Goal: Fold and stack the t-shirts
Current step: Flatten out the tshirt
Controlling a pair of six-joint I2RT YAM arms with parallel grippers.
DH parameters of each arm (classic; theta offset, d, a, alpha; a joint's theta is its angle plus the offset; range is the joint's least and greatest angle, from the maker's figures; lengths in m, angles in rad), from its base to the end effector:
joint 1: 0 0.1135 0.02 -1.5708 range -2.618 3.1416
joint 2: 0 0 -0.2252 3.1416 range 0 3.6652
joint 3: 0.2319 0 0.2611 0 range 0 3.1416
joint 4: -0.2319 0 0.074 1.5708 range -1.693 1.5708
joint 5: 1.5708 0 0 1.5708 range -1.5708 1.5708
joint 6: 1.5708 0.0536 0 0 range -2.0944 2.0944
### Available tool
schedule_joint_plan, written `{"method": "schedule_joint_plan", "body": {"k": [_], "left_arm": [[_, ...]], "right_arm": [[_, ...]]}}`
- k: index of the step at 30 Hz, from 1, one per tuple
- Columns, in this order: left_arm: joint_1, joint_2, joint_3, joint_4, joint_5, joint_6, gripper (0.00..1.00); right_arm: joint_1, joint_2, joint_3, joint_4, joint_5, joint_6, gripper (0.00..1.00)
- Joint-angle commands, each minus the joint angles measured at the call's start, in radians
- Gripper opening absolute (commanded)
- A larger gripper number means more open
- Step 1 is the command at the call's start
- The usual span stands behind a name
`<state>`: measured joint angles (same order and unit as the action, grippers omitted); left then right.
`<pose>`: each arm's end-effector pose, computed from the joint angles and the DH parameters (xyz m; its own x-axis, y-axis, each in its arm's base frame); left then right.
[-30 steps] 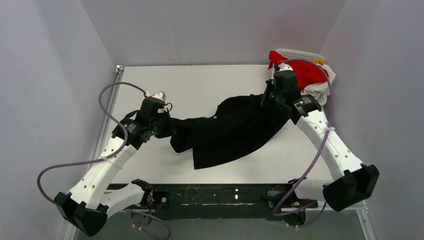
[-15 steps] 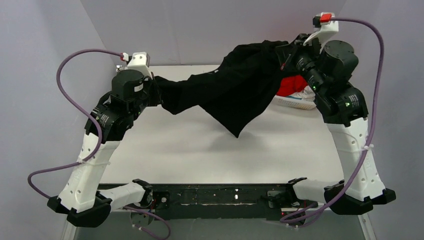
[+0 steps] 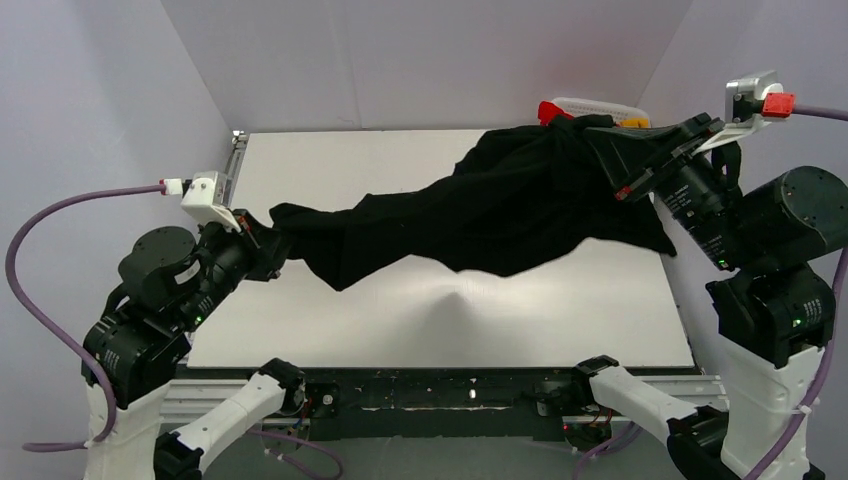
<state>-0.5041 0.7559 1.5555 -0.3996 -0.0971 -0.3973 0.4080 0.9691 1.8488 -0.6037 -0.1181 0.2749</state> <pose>0.0966 -0.0474 0.5416 0.1587 -0.5273 -0.8347 0.5031 0.7706 -0.3912 0.1174 0.0576 0.5679 0.1055 0.3393 -0.9347 -0.5473 0.8047 0.2303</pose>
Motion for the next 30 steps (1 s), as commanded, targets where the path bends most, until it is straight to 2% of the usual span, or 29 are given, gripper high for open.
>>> {"method": "schedule_joint_plan", "body": {"k": [1, 4, 6, 7, 9, 11, 12, 13, 14, 15, 16, 17, 18, 20, 21, 24, 26, 28, 30], "left_arm": [[0.004, 0.103, 0.081, -0.122, -0.125, -0.023, 0.00], [0.005, 0.255, 0.171, -0.241, -0.326, -0.009, 0.00], [0.024, 0.394, 0.196, -0.307, -0.421, -0.018, 0.00], [0.055, 0.460, 0.200, -0.343, -0.418, -0.034, 0.00], [0.187, 0.585, 0.211, -0.421, -0.257, -0.092, 0.00], [0.291, 0.691, 0.173, -0.415, -0.140, -0.126, 0.00], [0.318, 0.740, 0.139, -0.377, -0.133, -0.120, 0.17], [0.340, 0.790, 0.116, -0.336, -0.123, -0.107, 0.55], [0.356, 0.834, 0.102, -0.305, -0.114, -0.103, 0.80], [0.368, 0.883, 0.105, -0.283, -0.117, -0.095, 0.95], [0.377, 0.927, 0.130, -0.294, -0.118, -0.096, 0.98], [0.383, 0.969, 0.175, -0.327, -0.117, -0.094, 0.98], [0.386, 1.001, 0.225, -0.369, -0.121, -0.087, 0.98], [0.385, 1.016, 0.281, -0.413, -0.092, -0.063, 0.98], [0.386, 1.002, 0.279, -0.408, -0.059, -0.054, 0.98], [0.377, 0.927, 0.197, -0.369, 0.083, -0.048, 0.98], [0.347, 0.861, 0.079, -0.327, 0.229, -0.046, 0.98], [0.275, 0.788, -0.030, -0.277, 0.334, -0.023, 0.98], [0.154, 0.738, -0.128, -0.248, 0.371, 0.017, 0.98]], "right_arm": [[-0.005, 0.090, 0.046, -0.011, 0.011, 0.067, 0.01], [-0.005, 0.207, 0.095, -0.141, 0.150, 0.107, 0.01], [-0.006, 0.298, 0.088, -0.189, 0.189, 0.105, 0.01], [-0.006, 0.351, 0.072, -0.195, 0.199, 0.112, 0.01], [-0.008, 0.460, 0.032, -0.185, 0.183, 0.136, 0.01], [-0.010, 0.577, -0.004, -0.146, 0.151, 0.153, 0.01], [-0.010, 0.638, -0.018, -0.111, 0.139, 0.151, 0.01], [-0.014, 0.692, -0.026, -0.074, 0.135, 0.149, 0.01], [-0.020, 0.758, -0.007, -0.061, 0.133, 0.159, 0.09], [-0.026, 0.829, 0.033, -0.069, 0.143, 0.169, 0.29], [-0.031, 0.897, 0.101, -0.101, 0.155, 0.172, 0.61], [-0.034, 0.973, 0.187, -0.171, 0.160, 0.163, 0.70], [-0.036, 1.034, 0.295, -0.255, 0.175, 0.148, 0.75], [-0.035, 1.113, 0.433, -0.386, 0.222, 0.118, 0.80], [-0.035, 1.106, 0.436, -0.403, 0.246, 0.105, 0.80], [-0.039, 0.975, 0.206, -0.305, 0.295, 0.083, 0.83], [-0.045, 0.856, 0.021, -0.189, 0.289, 0.084, 0.84], [-0.051, 0.736, -0.157, -0.100, 0.259, 0.071, 0.85], [-0.056, 0.636, -0.317, -0.031, 0.208, 0.024, 0.85]]}}
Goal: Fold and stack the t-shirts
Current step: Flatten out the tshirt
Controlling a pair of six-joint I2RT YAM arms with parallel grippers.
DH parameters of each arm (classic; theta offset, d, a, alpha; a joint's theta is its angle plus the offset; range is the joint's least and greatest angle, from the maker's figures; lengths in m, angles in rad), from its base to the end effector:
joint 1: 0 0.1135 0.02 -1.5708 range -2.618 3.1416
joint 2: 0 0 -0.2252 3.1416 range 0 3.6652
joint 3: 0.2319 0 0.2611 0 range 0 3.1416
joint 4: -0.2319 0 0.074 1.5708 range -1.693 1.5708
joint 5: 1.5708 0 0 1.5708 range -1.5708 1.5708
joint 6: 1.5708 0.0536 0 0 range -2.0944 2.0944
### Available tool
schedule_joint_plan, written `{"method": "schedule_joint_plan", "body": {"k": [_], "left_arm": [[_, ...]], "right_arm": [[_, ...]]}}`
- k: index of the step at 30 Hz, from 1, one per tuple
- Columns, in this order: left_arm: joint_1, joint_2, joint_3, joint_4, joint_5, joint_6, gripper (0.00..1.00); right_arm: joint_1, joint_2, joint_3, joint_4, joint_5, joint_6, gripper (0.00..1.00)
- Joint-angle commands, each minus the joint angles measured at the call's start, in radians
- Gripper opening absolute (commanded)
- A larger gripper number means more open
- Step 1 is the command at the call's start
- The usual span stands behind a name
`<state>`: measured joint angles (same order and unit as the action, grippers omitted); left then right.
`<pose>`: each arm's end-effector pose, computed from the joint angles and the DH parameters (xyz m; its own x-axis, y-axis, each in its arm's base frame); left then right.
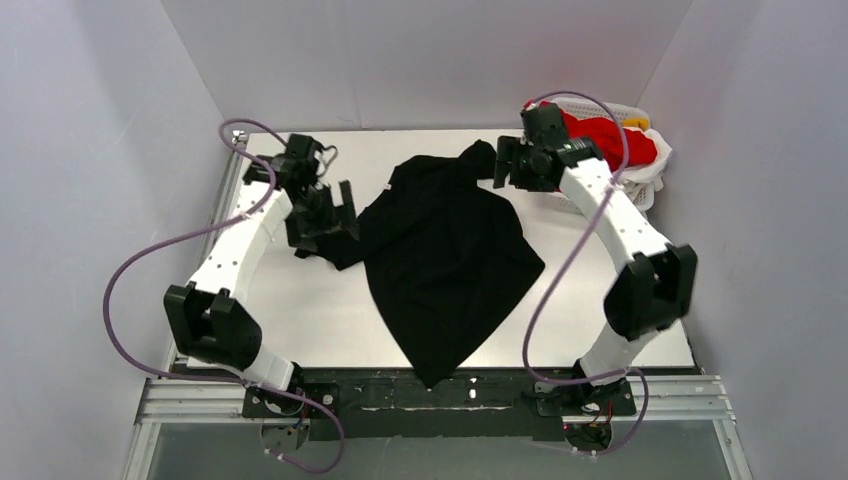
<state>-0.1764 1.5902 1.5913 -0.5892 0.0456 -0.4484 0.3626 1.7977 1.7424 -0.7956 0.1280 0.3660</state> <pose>0.3781 -0.0699 0.3282 -0.5844 -0.3357 -0.7388 -0.0451 0.9224 -0.3835 0.3872 0.1396 0.2832 -0.7542 0.0935 -0.6500 -0.0034 0.9892 0.1463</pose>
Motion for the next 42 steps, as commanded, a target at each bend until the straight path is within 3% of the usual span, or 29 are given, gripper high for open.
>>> {"method": "schedule_joint_plan", "body": {"k": [1, 5, 8, 11, 14, 21, 29, 35, 42], "left_arm": [[-0.250, -0.117, -0.212, -0.044, 0.235, 0.088, 0.98], [-0.450, -0.158, -0.388, 0.064, 0.276, 0.065, 0.98], [-0.452, -0.166, -0.453, 0.149, 0.258, -0.007, 0.98], [-0.443, -0.132, -0.423, 0.115, 0.087, -0.025, 0.98], [-0.380, -0.068, -0.397, 0.090, -0.030, -0.019, 0.98], [-0.137, 0.102, -0.398, 0.221, 0.102, 0.013, 0.98], [-0.078, 0.224, -0.347, 0.270, 0.043, 0.124, 0.93], [-0.065, 0.282, -0.344, 0.363, -0.019, 0.160, 0.72], [-0.048, 0.338, -0.297, 0.396, -0.088, 0.187, 0.69]], "right_arm": [[-0.013, -0.231, -0.283, 0.183, -0.065, -0.089, 0.85], [-0.029, -0.303, -0.425, 0.189, -0.108, -0.095, 0.85], [-0.029, -0.313, -0.459, 0.170, -0.193, -0.084, 0.85], [-0.016, -0.310, -0.523, 0.186, -0.316, -0.026, 0.85], [0.039, -0.310, -0.627, 0.242, -0.373, 0.030, 0.85], [0.176, -0.307, -0.758, 0.333, -0.367, 0.097, 0.84], [0.274, -0.240, -0.778, 0.369, -0.309, 0.109, 0.82], [0.275, -0.180, -0.794, 0.362, -0.241, 0.106, 0.81], [0.274, -0.169, -0.822, 0.360, -0.176, 0.114, 0.80]]}}
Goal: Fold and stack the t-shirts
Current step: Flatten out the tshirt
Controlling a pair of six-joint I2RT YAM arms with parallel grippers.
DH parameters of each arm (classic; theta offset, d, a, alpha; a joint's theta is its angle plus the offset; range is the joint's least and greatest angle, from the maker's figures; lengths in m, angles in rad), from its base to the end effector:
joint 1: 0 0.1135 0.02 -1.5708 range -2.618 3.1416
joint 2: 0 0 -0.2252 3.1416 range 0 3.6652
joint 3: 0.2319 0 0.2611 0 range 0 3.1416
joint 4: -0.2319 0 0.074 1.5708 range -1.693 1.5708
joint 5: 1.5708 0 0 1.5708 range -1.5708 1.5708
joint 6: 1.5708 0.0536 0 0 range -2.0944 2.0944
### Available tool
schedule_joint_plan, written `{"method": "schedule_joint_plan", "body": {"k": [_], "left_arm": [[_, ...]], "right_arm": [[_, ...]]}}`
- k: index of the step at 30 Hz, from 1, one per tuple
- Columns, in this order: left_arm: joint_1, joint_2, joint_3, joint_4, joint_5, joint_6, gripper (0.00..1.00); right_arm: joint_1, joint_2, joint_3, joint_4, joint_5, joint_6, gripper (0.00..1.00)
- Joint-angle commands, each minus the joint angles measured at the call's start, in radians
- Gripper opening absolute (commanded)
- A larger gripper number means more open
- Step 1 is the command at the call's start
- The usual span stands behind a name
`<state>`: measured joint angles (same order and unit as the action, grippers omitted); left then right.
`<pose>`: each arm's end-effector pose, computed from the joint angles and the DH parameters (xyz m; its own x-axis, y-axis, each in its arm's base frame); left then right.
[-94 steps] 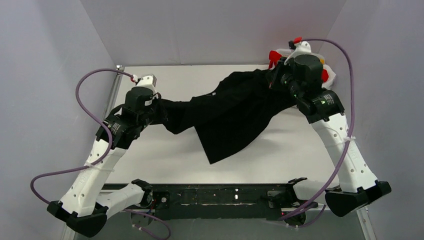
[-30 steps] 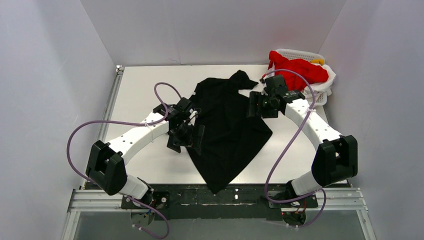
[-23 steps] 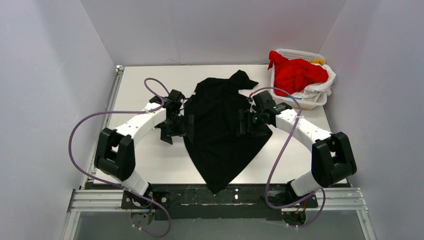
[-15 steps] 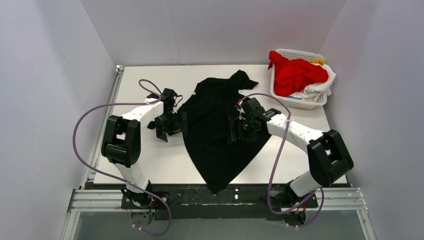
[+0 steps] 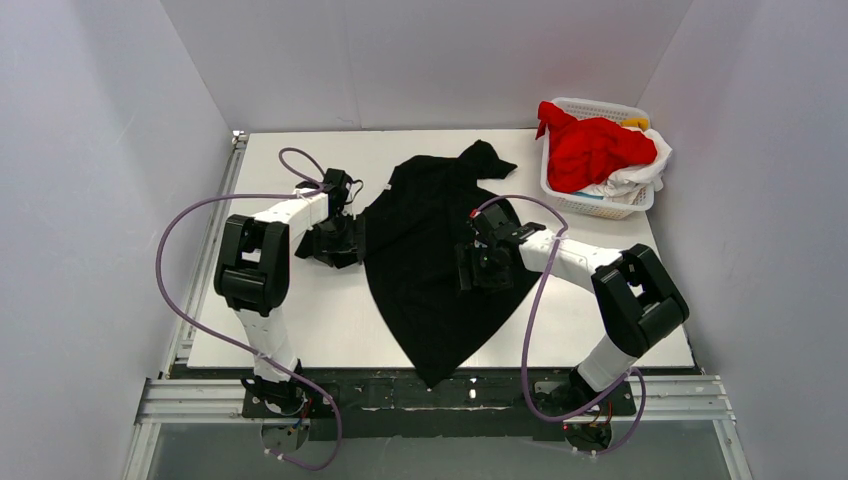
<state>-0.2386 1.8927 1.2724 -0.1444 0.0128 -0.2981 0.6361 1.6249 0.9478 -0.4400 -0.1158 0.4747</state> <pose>0.4128 -0.1011 0.1399 -0.7151 -0.1283 -0.6872 0.0369 0.9747 -0.2204 0.2566 0.1972 0.1116 -0.9314 -0.1234 -0.3424 -0.2306 0.9280 0.2927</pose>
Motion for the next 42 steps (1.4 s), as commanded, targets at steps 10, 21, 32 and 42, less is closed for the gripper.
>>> {"method": "schedule_joint_plan", "body": {"k": [10, 21, 32, 42], "left_arm": [[0.022, -0.070, 0.121, -0.287, 0.161, -0.016, 0.00], [0.034, -0.288, 0.129, -0.438, 0.680, -0.237, 0.00], [0.420, 0.325, 0.910, -0.934, 0.592, -0.072, 0.37], [0.443, -0.012, 0.504, -0.762, 0.375, -0.072, 0.98]], "right_arm": [[-0.074, 0.046, -0.008, -0.073, 0.179, 0.025, 0.68], [-0.262, -0.020, -0.026, -0.155, 0.163, -0.068, 0.64], [-0.312, -0.040, -0.008, -0.199, 0.197, -0.112, 0.65], [-0.312, -0.098, 0.066, -0.263, 0.261, -0.081, 0.74]]}}
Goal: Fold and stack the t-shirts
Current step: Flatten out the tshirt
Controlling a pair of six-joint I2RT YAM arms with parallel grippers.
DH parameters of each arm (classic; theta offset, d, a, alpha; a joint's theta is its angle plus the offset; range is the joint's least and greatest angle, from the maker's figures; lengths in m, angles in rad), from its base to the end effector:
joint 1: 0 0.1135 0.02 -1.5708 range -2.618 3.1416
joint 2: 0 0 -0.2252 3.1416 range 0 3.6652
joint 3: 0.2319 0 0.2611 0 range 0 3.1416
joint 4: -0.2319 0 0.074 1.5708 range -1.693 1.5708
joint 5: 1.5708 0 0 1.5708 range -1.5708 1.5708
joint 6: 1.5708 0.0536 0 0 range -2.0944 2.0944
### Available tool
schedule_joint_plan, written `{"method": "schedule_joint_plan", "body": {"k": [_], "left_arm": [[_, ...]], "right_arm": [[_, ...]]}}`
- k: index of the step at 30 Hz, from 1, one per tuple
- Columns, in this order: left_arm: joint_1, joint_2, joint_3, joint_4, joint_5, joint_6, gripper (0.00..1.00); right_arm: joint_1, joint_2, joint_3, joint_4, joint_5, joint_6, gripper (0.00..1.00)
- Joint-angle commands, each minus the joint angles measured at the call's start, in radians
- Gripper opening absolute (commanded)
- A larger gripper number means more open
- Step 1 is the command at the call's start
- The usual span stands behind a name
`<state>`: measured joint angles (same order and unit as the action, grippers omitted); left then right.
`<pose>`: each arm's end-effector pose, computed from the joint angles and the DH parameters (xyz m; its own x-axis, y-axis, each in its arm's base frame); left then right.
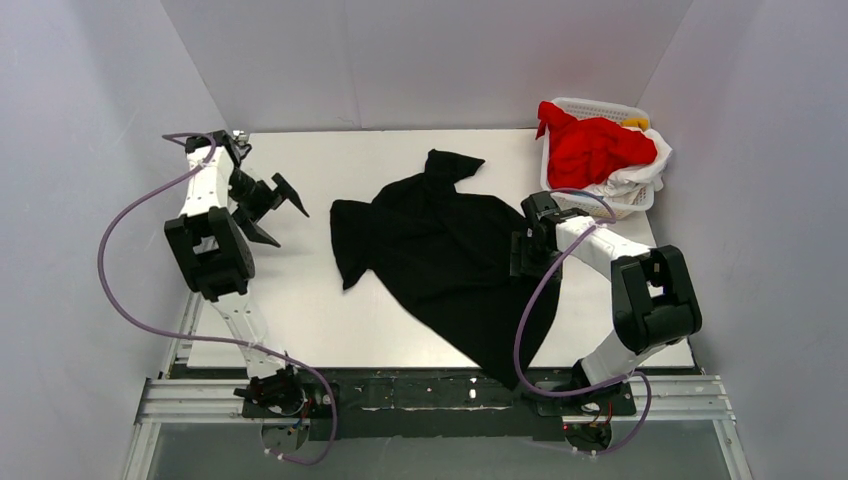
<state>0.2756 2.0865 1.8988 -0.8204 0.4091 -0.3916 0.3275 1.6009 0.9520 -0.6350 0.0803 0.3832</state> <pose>0.4461 0.1040 0.2168 -0.7349 -0.5717 -0.3647 -0.3527 0.7816 -0.5146 0.2869 0.0929 0.1106 -0.9541 0.0695 -0.2912 0.0621 0.9975 0.0344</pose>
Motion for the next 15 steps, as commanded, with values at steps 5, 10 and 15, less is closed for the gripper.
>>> {"method": "schedule_joint_plan", "body": {"k": [5, 10, 15], "left_arm": [[-0.275, -0.257, -0.183, -0.005, -0.101, 0.083, 0.98], [-0.500, -0.154, -0.151, 0.046, -0.273, 0.190, 0.98], [-0.514, 0.030, -0.046, 0.093, -0.197, 0.239, 0.98]], "right_arm": [[0.001, -0.212, 0.060, -0.056, -0.053, 0.063, 0.81], [0.005, -0.348, -0.042, 0.002, -0.072, 0.126, 0.84], [0.005, -0.408, -0.101, 0.018, -0.073, 0.141, 0.86]]}}
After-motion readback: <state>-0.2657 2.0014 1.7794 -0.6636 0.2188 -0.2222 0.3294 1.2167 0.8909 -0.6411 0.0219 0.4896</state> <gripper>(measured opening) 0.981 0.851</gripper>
